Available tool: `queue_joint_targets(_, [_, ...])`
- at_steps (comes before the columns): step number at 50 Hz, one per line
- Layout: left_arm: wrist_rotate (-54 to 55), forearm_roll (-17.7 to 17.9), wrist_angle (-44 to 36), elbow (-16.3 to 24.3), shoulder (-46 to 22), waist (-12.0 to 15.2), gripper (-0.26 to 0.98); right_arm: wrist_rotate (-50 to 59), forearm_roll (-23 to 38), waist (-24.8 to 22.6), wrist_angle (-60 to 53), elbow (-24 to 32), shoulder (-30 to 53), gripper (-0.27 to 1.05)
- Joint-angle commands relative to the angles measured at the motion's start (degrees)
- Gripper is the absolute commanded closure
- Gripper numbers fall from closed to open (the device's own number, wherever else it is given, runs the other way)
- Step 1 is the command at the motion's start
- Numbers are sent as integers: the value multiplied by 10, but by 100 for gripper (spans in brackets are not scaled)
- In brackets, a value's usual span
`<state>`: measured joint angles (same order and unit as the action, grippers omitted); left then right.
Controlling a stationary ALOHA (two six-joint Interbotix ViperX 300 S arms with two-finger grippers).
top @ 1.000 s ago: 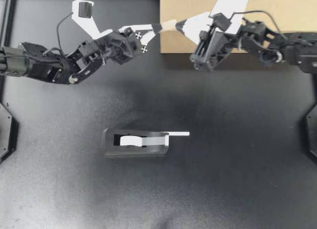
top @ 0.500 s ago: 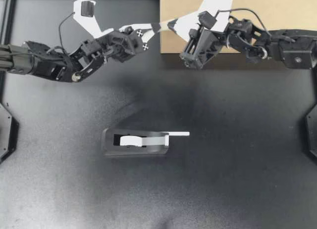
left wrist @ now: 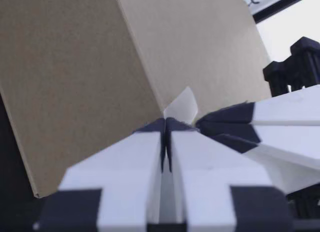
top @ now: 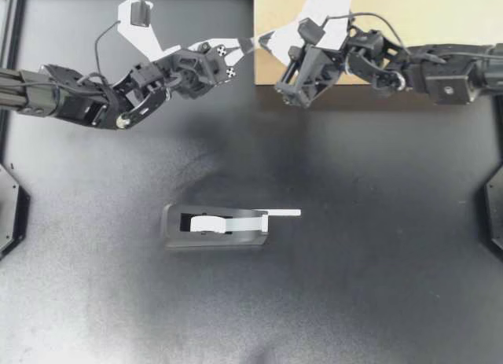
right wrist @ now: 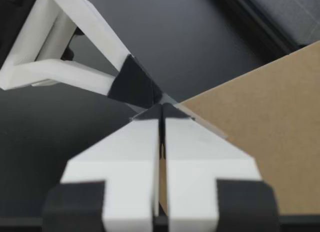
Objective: Cut a small piece of tape from the tape dispenser then place it on the cardboard box's edge.
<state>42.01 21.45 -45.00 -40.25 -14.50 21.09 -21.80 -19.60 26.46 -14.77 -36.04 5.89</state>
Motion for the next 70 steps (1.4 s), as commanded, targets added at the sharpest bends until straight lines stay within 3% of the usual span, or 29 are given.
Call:
queue_joint_targets(1, [-1,-1,0,11,10,3,81,0,2,9,-1,16,-2,90])
queue_joint_targets(29, [-7,-1,1,9,10,3,76,0,2,25,4,34,23,90])
queue_joint_targets(35, [-9,-1,-2,6,14,3,64,0,2,25,8,37,26,90])
queue_joint_targets(46, [-9,-3,-2,0,18,3,29,1,2,25,9,39,27,90])
queue_joint_targets(61, [-10,-4,-2,-24,40,-4,30,2,2,25,6,44,18,90])
queue_joint_targets(70, [-37,-24,-3,-49,75,-23,30,5,2,18,8,43,-23,90])
